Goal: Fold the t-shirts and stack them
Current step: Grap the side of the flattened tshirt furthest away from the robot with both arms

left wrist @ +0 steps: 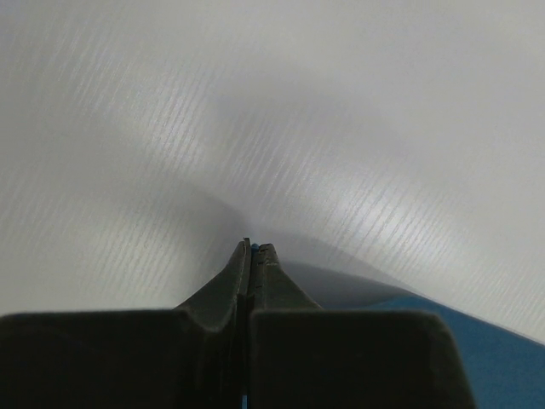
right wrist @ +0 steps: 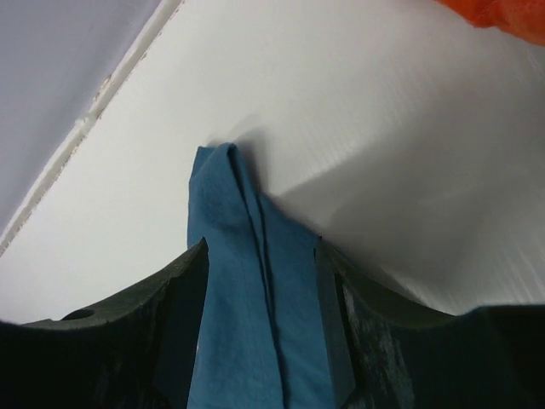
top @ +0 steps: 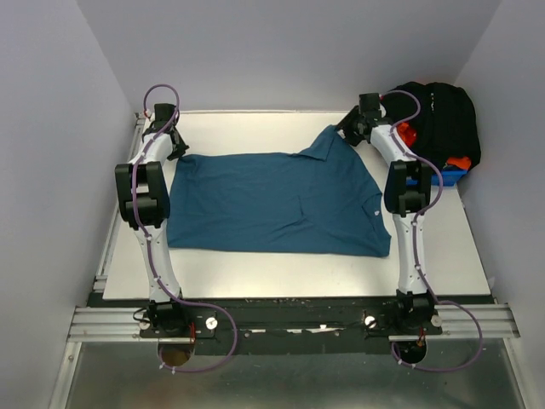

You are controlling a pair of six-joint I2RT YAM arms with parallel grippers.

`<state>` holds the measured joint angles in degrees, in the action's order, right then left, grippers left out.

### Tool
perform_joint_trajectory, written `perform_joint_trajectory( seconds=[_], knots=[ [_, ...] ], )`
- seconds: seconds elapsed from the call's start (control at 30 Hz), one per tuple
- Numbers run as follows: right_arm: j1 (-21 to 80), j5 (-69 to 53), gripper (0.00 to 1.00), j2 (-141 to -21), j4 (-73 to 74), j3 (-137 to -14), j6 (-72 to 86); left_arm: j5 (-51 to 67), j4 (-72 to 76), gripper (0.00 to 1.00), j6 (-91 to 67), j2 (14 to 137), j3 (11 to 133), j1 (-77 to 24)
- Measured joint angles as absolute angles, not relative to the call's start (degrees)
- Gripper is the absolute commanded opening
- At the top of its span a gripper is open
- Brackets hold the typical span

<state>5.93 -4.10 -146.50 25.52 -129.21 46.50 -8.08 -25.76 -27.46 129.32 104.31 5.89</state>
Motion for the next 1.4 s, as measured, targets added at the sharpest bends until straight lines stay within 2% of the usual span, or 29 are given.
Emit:
perform_joint_trajectory(
  seconds=[0.2, 0.4, 0.63, 0.8, 0.9, 1.0, 1.17, 1.27, 1.4],
  knots=[
    [5.93, -5.85, 0.6, -152.16, 23.03, -135.37, 52.51, -7.79, -25.8, 0.0, -27.44, 128.92, 104.09, 5.89],
    [6.33, -7.33, 0.6, -153.12, 20.43, -135.57, 55.64, -7.09, -25.69, 0.0, -27.44, 128.35, 104.09, 5.89],
    [7.18, -10.41, 0.48, -155.11, 17.28, -136.9, 58.15, -6.68, -25.8, 0.0, -27.42, 128.35, 104.09, 5.89],
    [7.44, -11.25, 0.48, -155.96, 15.73, -137.05, 58.7, -6.59, -25.8, 0.0, -27.42, 128.35, 104.09, 5.89],
    [7.44, -11.2, 0.34, -155.96, 15.09, -136.9, 58.28, -6.52, -25.78, 0.0, -27.42, 128.35, 104.09, 5.89],
    [7.44, -11.25, 0.24, -155.96, 14.44, -136.77, 57.49, -6.39, -25.78, 0.0, -27.4, 128.35, 104.09, 5.89],
    [7.44, -11.46, 0.27, -155.96, 12.69, -136.77, 56.45, -6.37, -25.78, 0.0, -27.38, 128.35, 104.09, 5.89],
    [7.44, -11.53, 0.37, -155.96, 11.86, -136.77, 55.75, -6.35, -25.78, 0.0, -27.35, 128.35, 104.09, 5.89],
    [7.44, -12.08, 0.42, -155.96, 10.31, -136.77, 55.07, -6.28, -25.78, 0.0, -27.33, 128.35, 104.09, 5.89]
  ],
)
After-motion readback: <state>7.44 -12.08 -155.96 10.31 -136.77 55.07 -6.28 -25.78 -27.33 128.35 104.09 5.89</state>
